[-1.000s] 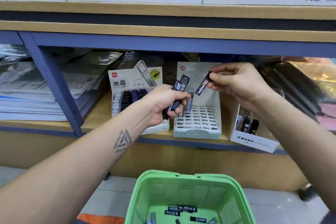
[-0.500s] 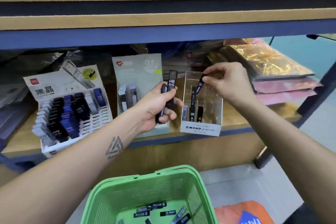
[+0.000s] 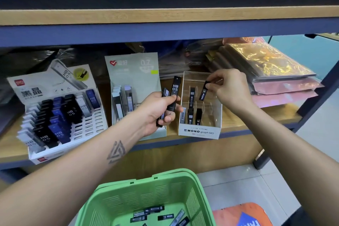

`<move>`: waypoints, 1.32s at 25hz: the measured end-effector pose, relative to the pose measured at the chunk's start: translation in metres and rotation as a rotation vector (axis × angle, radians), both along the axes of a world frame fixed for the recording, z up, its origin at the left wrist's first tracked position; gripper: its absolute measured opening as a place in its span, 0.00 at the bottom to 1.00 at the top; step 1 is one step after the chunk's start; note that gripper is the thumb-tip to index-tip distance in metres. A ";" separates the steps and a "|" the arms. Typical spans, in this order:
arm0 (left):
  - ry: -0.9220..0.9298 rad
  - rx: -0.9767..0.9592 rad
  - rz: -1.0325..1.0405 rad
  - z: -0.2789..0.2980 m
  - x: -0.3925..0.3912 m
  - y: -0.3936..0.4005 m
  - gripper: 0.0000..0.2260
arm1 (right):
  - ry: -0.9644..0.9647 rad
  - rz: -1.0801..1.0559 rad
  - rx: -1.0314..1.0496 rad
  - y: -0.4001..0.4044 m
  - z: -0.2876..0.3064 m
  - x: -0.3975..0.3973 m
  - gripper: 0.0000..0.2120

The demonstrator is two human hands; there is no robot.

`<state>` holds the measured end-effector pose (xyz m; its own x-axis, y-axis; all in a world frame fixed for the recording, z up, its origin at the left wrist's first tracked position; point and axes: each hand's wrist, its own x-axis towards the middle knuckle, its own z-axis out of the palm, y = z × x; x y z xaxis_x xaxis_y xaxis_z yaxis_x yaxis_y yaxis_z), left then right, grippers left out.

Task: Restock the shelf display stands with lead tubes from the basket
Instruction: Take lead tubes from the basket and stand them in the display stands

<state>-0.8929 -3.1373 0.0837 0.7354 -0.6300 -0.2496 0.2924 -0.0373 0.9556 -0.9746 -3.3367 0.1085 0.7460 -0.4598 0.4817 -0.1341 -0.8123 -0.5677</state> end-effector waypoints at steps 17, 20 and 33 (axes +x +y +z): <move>0.008 0.002 -0.014 -0.003 0.001 -0.001 0.08 | 0.006 0.063 0.175 0.015 0.008 -0.024 0.05; 0.006 -0.001 -0.017 -0.002 -0.002 0.001 0.08 | 0.098 0.092 0.112 0.023 -0.011 -0.034 0.06; 0.020 0.025 -0.075 -0.004 -0.008 0.007 0.08 | 0.258 0.068 -0.022 0.031 -0.048 -0.033 0.06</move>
